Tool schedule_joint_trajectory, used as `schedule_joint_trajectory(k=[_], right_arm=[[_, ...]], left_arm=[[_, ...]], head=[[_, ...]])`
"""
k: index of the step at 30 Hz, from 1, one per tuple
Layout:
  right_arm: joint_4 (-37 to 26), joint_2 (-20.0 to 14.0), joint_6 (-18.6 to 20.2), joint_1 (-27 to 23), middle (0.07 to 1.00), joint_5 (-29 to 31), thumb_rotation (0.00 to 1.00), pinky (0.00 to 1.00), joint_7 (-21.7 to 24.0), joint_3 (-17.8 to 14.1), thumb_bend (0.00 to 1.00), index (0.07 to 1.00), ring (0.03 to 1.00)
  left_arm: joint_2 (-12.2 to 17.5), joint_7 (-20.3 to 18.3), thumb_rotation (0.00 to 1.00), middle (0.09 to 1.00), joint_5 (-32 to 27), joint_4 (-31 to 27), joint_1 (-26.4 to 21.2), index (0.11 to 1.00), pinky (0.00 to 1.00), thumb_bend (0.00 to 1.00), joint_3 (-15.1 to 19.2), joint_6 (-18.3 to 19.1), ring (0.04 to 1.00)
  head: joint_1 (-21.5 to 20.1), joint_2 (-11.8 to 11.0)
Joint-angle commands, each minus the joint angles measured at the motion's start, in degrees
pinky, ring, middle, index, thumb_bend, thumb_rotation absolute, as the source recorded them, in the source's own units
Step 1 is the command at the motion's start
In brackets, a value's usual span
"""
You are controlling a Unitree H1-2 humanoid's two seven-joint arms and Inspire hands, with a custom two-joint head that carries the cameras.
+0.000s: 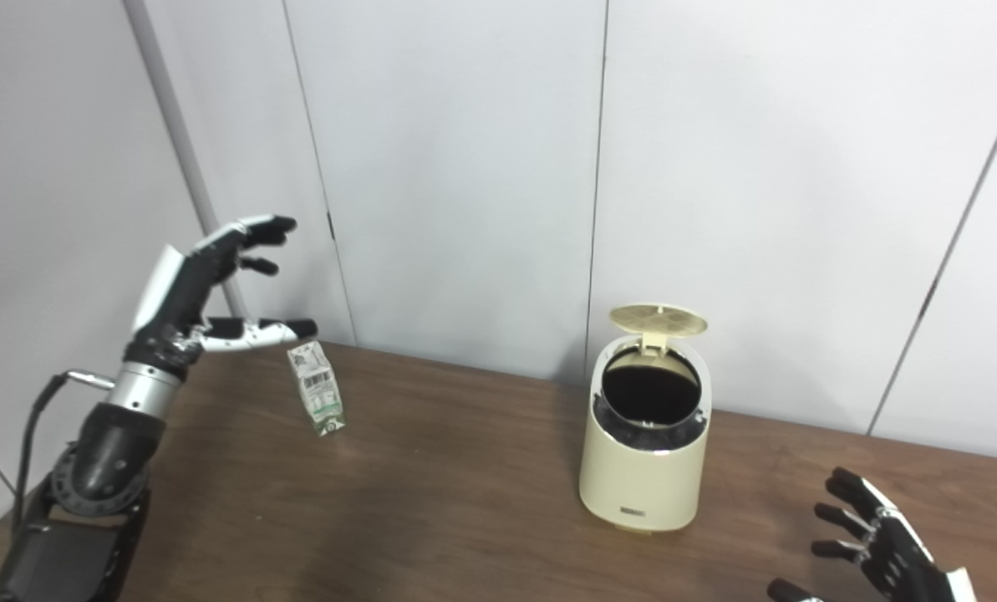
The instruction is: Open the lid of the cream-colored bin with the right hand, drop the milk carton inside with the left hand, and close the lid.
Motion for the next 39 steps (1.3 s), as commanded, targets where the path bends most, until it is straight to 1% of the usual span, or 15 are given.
schedule_joint_trajectory(k=[1,5,8,10,14,17,19,22,25,27,29,31,32,35,39], right_arm=[[-1.3,-0.6,-3.2,-1.7,0.822,0.5,0.23,0.56,0.1,-0.5,0.84,0.805,0.744],[-0.9,-0.7,-3.7,-1.8,0.808,1.1,0.23,0.53,0.3,-0.6,0.84,0.789,0.725],[-0.8,-0.7,-3.8,-1.7,0.800,1.3,0.24,0.52,0.4,-0.7,0.85,0.779,0.712],[-0.7,-0.7,-3.9,-1.7,0.796,1.5,0.25,0.51,0.5,-0.8,0.86,0.774,0.705],[-0.6,-0.8,-4.2,-1.7,0.790,1.2,0.26,0.50,0.4,-0.9,0.86,0.775,0.695],[-1.0,-0.7,-3.7,-1.7,0.778,1.5,0.26,0.49,0.4,-1.0,0.87,0.766,0.678],[-1.1,-0.7,-3.6,-1.6,0.775,1.5,0.26,0.49,0.5,-1.1,0.88,0.762,0.675],[-1.1,-0.8,-3.6,-1.8,0.775,0.7,0.27,0.48,0.1,-1.2,0.88,0.761,0.673],[-1.0,-0.7,-3.4,-1.9,0.776,0.7,0.26,0.48,0.0,-1.2,0.87,0.758,0.674],[-1.3,-0.7,-3.0,-1.9,0.774,1.1,0.25,0.48,0.3,-1.3,0.87,0.756,0.674],[-1.5,-0.6,-2.5,-1.8,0.774,1.3,0.25,0.48,0.3,-1.4,0.87,0.754,0.673],[-1.8,-0.4,-2.0,-1.6,0.770,0.9,0.25,0.48,-0.1,-1.4,0.86,0.754,0.664],[-1.9,-0.4,-1.9,-1.6,0.771,0.7,0.25,0.48,-0.2,-1.5,0.85,0.757,0.663],[-2.1,-0.3,-2.1,-1.4,0.773,0.8,0.24,0.48,-0.2,-1.6,0.82,0.763,0.667],[-2.8,-0.4,-1.9,-1.0,0.768,1.0,0.24,0.49,0.0,-1.7,0.83,0.757,0.663]], left_arm=[[3.6,3.0,0.17,0.805,4.8,-0.2,-3.5,0.811,0.60,0.94,-0.1,1.4,0.762],[4.2,3.1,0.21,0.801,7.4,1.4,-4.4,0.823,0.63,1.00,-0.8,5.1,0.771],[4.2,3.4,0.21,0.811,7.0,3.2,-4.8,0.836,0.63,1.00,-0.8,6.0,0.789],[3.9,3.2,0.20,0.815,4.5,5.3,-5.0,0.841,0.64,1.00,-0.5,4.3,0.796],[2.8,4.0,0.18,0.795,-0.9,11.2,-5.4,0.831,0.60,1.00,0.1,-2.1,0.752],[1.9,5.6,0.19,0.798,-1.4,14.4,-5.1,0.838,0.62,1.00,-0.1,-4.5,0.753],[1.5,6.5,0.23,0.805,-1.4,16.0,-5.1,0.851,0.64,1.00,-0.4,-5.3,0.766],[0.9,6.4,0.26,0.825,-3.0,19.0,-5.5,0.867,0.66,1.00,-0.7,-6.9,0.788],[0.6,6.6,0.23,0.839,-3.6,22.7,-5.8,0.882,0.64,1.00,-1.4,-10.0,0.792],[0.1,7.0,0.25,0.840,-3.6,24.9,-5.7,0.889,0.63,1.00,-2.1,-11.2,0.791],[-0.5,7.6,0.28,0.836,-4.1,26.4,-5.8,0.885,0.65,1.00,-2.4,-11.3,0.786],[-1.7,7.0,0.28,0.826,-7.4,27.1,-6.0,0.867,0.68,1.00,-1.3,-8.7,0.778],[-2.2,7.3,0.28,0.809,-8.3,27.8,-6.3,0.848,0.71,1.00,-0.9,-8.6,0.768],[-2.7,8.5,0.29,0.781,-8.5,29.6,-6.6,0.827,0.71,0.95,-1.0,-9.2,0.735],[-3.2,9.5,0.32,0.790,-8.0,30.7,-6.4,0.849,0.76,0.97,-1.4,-8.8,0.753]], head=[[0.2,-0.1],[0.3,-0.2],[0.0,-0.3],[-0.2,-0.5],[-0.5,-0.6],[-0.5,-0.6],[-0.4,-0.3],[-0.7,-0.2],[-1.1,-0.1],[-1.2,0.1],[-1.2,0.2],[-1.2,0.2],[-1.2,0.2],[-1.3,0.1],[-1.4,0.1]])
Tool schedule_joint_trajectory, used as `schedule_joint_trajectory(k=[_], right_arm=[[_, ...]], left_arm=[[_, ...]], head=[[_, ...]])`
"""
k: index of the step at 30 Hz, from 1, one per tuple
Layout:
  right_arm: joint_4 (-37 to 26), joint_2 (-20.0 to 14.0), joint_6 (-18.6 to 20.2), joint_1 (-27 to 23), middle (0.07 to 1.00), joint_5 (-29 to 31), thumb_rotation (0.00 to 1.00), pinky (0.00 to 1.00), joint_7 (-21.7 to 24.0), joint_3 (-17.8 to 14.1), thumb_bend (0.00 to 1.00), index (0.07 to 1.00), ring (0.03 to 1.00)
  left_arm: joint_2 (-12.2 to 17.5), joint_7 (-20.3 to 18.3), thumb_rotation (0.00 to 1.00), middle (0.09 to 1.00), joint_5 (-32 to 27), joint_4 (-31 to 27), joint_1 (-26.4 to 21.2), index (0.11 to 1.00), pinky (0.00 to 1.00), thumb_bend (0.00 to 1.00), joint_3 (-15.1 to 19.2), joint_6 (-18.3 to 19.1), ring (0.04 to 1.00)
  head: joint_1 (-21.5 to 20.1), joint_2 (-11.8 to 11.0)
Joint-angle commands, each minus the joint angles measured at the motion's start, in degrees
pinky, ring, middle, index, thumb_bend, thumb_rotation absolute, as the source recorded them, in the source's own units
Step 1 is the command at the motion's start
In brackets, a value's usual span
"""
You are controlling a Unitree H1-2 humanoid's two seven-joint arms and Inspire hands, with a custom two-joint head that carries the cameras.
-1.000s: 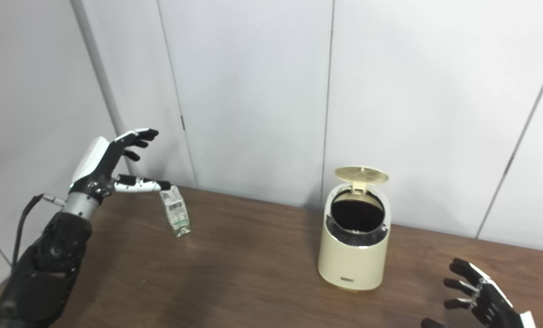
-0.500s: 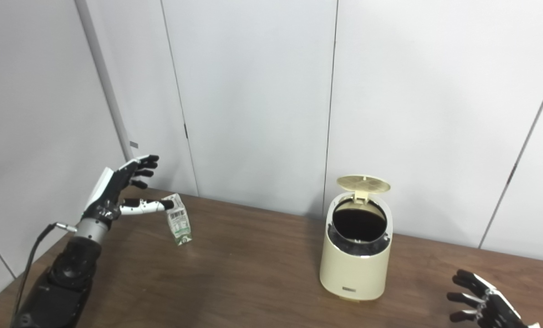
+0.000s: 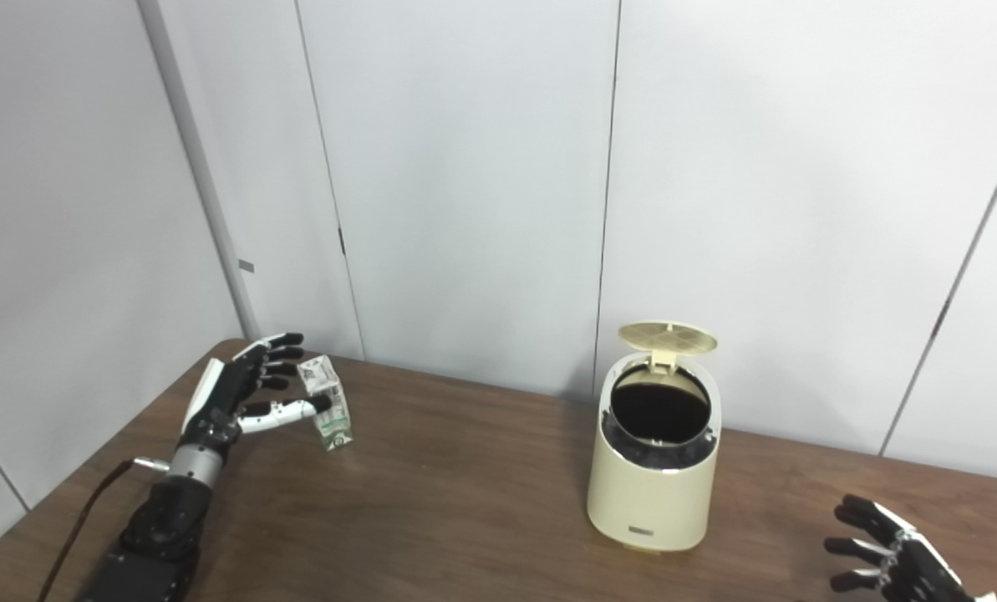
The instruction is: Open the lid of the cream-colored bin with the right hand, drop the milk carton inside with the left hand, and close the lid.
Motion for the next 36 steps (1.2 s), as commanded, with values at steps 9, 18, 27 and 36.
schedule_joint_trajectory(k=[9,18,27,36], right_arm=[[-4.2,-0.3,0.4,-0.3,0.775,1.2,0.22,0.50,0.0,-0.5,0.81,0.764,0.671],[-5.9,-0.2,2.0,0.2,0.794,0.7,0.20,0.53,0.0,-0.2,0.79,0.782,0.698],[-9.0,0.1,4.8,0.9,0.791,0.4,0.18,0.53,0.0,0.1,0.79,0.779,0.692],[-10.8,0.0,6.3,1.4,0.806,-0.2,0.15,0.55,0.0,0.2,0.76,0.789,0.707]], left_arm=[[0.2,4.7,0.28,0.788,-0.4,2.5,-3.1,0.851,0.71,0.97,0.1,-3.0,0.745],[-0.4,7.5,0.28,0.731,0.2,5.8,-4.1,0.790,0.65,1.00,-1.0,-3.7,0.702],[-1.5,7.3,0.21,0.721,-1.8,10.2,-5.4,0.753,0.63,0.99,-1.2,-7.1,0.691],[-2.7,8.8,0.22,0.696,-2.1,11.9,-6.3,0.720,0.60,0.98,-1.3,-7.2,0.670]], head=[[0.3,0.3],[0.0,0.8],[-0.3,1.4],[-0.2,1.3]])
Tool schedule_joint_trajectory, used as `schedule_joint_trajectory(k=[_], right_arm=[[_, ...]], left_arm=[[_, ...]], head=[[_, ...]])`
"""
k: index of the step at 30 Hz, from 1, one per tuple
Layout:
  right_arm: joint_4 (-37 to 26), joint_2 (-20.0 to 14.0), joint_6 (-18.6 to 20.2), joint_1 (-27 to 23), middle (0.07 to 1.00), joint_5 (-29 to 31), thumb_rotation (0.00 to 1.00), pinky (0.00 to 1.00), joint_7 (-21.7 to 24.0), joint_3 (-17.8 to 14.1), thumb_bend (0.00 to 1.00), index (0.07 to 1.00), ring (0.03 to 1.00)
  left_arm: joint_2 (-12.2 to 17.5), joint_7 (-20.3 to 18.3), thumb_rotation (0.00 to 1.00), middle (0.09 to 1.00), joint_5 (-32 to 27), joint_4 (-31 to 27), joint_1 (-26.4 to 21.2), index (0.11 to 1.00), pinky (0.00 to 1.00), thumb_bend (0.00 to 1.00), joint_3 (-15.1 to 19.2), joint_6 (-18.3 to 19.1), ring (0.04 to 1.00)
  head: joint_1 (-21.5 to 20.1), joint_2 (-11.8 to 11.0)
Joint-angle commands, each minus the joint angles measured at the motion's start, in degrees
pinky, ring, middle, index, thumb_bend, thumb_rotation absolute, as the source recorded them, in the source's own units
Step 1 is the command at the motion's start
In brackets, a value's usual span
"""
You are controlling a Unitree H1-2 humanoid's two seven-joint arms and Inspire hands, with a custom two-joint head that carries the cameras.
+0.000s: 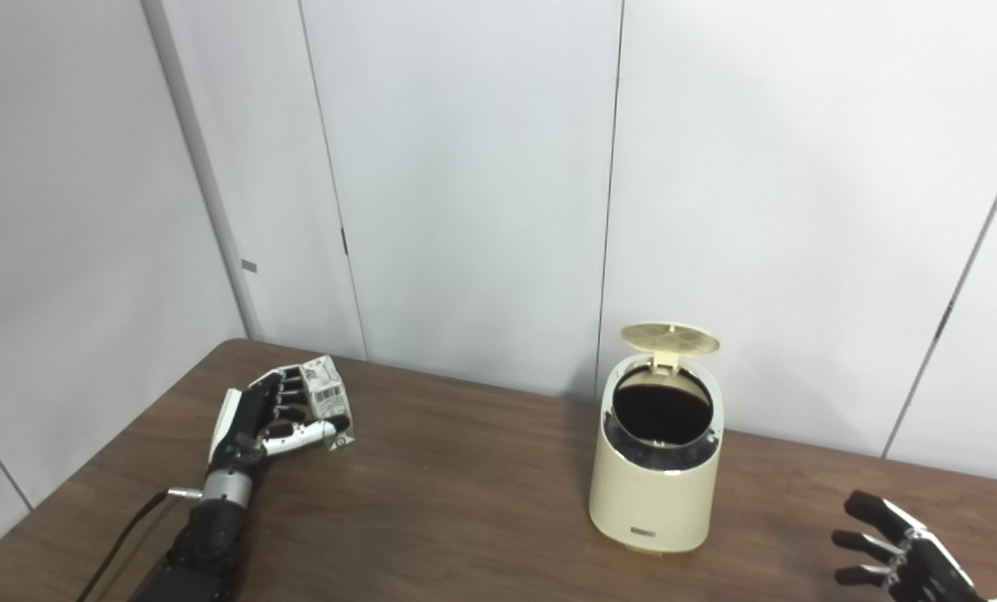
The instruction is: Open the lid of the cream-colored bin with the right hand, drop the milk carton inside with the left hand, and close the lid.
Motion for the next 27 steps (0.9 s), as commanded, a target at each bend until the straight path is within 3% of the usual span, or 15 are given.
schedule_joint_trajectory(k=[1,4,10,11,12,14,23,27], right_arm=[[-2.7,-0.2,-0.1,-1.1,0.807,0.2,0.15,0.55,0.0,-0.2,0.76,0.790,0.709],[-3.1,-0.3,-0.1,-1.0,0.812,0.0,0.14,0.55,0.0,-0.2,0.74,0.794,0.713],[-3.9,-0.1,0.4,-0.6,0.820,-0.7,0.10,0.55,-0.3,-0.1,0.71,0.803,0.713],[-4.0,0.0,0.6,-0.6,0.819,-0.8,0.10,0.54,-0.3,-0.1,0.71,0.804,0.712],[-4.1,0.0,0.6,-0.6,0.819,-0.9,0.10,0.54,-0.4,-0.1,0.70,0.804,0.711],[-4.2,0.0,0.8,-0.7,0.820,-1.2,0.09,0.55,-0.4,-0.1,0.69,0.805,0.714],[-4.9,0.8,1.8,-1.0,0.827,-1.4,0.04,0.57,-0.4,0.2,0.66,0.814,0.727],[-5.4,1.7,2.5,-1.3,0.843,-1.6,0.00,0.60,-0.5,0.6,0.65,0.829,0.748]], left_arm=[[0.3,0.7,0.21,0.690,-1.8,-0.9,-2.8,0.708,0.60,0.99,0.8,-0.2,0.663],[-1.0,1.1,0.18,0.676,-3.7,-1.8,-3.3,0.685,0.55,0.98,1.8,2.5,0.637],[-2.6,5.9,0.05,0.531,-4.5,0.6,-5.3,0.547,0.42,0.87,3.3,-1.5,0.495],[-2.7,6.5,0.05,0.516,-4.3,0.9,-5.4,0.517,0.40,0.70,3.3,-2.1,0.475],[-2.7,6.7,0.05,0.507,-4.4,1.3,-5.7,0.499,0.38,0.60,3.3,-2.9,0.462],[-2.7,6.8,0.01,0.489,-4.5,1.6,-5.9,0.486,0.37,0.54,3.3,-3.6,0.433],[-2.6,7.1,0.00,0.491,-4.1,-0.2,-5.7,0.479,0.37,0.52,2.6,-3.7,0.422],[-2.9,5.4,0.00,0.490,-4.4,-4.3,-4.9,0.479,0.36,0.52,1.9,-3.7,0.423]], head=[[0.0,0.0],[-0.1,0.2],[-0.2,0.3],[-0.2,0.3],[-0.2,0.4],[-0.2,0.4],[-0.7,0.2],[-2.8,0.3]])
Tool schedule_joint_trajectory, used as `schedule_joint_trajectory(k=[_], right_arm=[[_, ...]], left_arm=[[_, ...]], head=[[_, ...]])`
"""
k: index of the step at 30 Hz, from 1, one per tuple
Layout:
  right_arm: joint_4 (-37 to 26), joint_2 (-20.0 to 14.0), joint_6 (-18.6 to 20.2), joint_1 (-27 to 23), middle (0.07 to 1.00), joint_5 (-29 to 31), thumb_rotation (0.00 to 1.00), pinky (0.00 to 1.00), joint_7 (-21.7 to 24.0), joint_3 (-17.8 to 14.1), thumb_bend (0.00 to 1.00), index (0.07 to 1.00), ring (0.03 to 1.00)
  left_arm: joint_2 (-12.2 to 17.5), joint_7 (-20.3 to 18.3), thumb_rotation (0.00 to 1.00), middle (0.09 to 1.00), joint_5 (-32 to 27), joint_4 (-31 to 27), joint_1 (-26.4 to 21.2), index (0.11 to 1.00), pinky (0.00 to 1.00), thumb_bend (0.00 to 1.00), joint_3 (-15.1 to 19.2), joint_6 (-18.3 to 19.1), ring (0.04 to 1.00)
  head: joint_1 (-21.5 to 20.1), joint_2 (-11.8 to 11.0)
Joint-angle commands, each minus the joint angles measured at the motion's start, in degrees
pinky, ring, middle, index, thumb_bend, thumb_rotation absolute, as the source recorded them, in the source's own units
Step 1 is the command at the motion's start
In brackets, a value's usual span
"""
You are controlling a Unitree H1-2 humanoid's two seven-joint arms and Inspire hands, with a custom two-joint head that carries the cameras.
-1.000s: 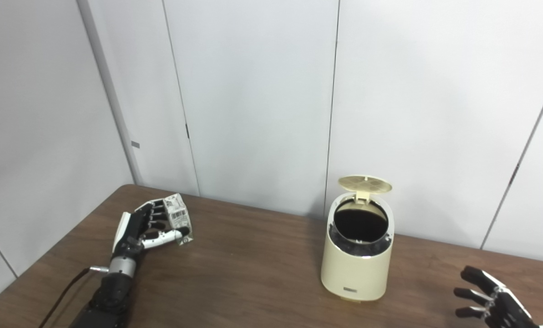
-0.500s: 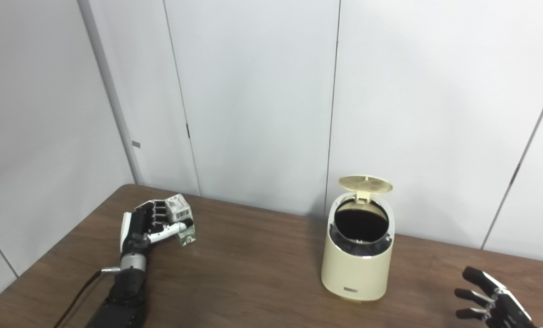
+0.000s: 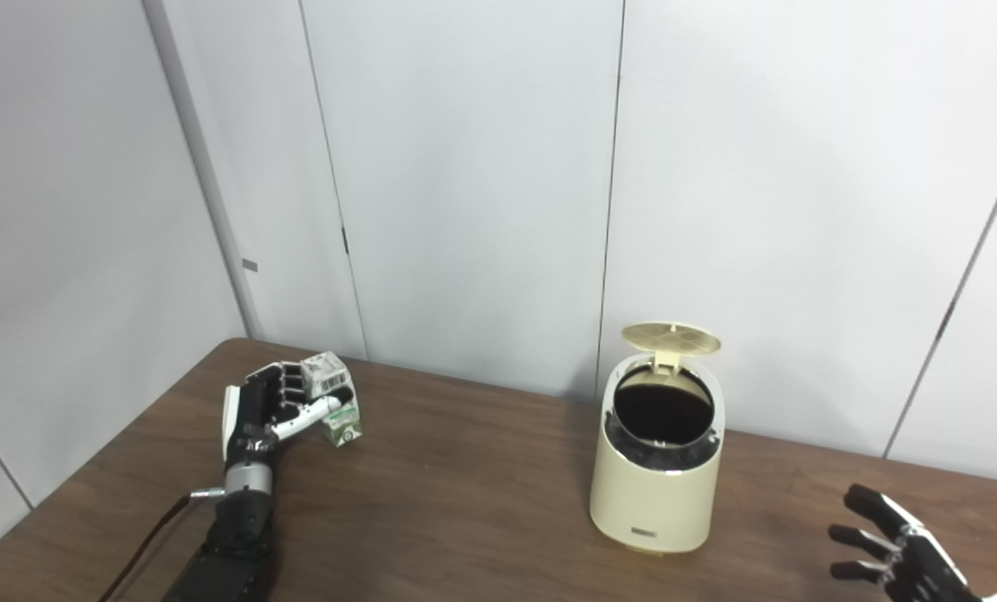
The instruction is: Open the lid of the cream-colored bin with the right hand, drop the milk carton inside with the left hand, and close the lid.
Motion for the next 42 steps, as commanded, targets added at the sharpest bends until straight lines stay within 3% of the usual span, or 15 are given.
schedule_joint_trajectory(k=[1,7,14,18,26,36,42], right_arm=[[-2.5,0.5,-0.3,-1.8,0.850,-0.1,0.00,0.61,-0.5,0.2,0.64,0.835,0.756],[-2.1,1.1,-1.1,-2.3,0.909,-0.4,0.00,0.75,-0.1,1.1,0.55,0.912,0.836],[-0.8,2.0,-1.0,-2.5,0.904,-4.6,0.00,0.76,-2.4,1.3,0.61,0.916,0.831],[4.1,1.5,-4.1,-3.0,0.912,-4.2,0.00,0.78,-3.1,1.0,0.65,0.917,0.847],[9.8,1.0,-8.7,-4.0,0.894,-4.3,0.00,0.74,-3.8,0.7,0.69,0.888,0.826],[12.2,1.6,-11.0,-4.8,0.888,-5.3,0.07,0.75,-5.2,1.2,0.72,0.884,0.812],[11.5,2.3,-10.4,-4.9,0.890,-5.7,0.08,0.74,-5.6,1.8,0.71,0.877,0.813]], left_arm=[[1.0,-0.8,0.00,0.489,-0.1,-4.7,-2.4,0.480,0.36,0.52,-0.5,-3.5,0.425],[-0.2,-3.8,0.00,0.485,0.7,-15.6,-1.7,0.485,0.38,0.52,-2.6,-2.5,0.437],[-2.1,-7.3,0.00,0.475,2.2,-28.9,-1.1,0.499,0.38,0.52,-5.1,4.1,0.448],[-3.8,-10.9,0.00,0.468,0.4,-35.1,-1.6,0.508,0.37,0.52,-6.8,7.0,0.447],[-7.0,-15.3,0.00,0.468,1.6,-39.7,-3.5,0.507,0.42,0.52,-10.9,7.9,0.464],[-12.8,-17.1,0.00,0.466,1.8,-38.0,-5.0,0.508,0.41,0.52,-12.9,5.2,0.444],[-14.4,-19.0,0.00,0.467,2.3,-35.0,-6.0,0.509,0.41,0.52,-15.1,2.5,0.450]], head=[[-1.1,0.1],[-5.3,0.6],[-8.8,0.8],[-10.4,0.7],[-11.0,0.6],[-13.1,0.6],[-14.4,0.6]])
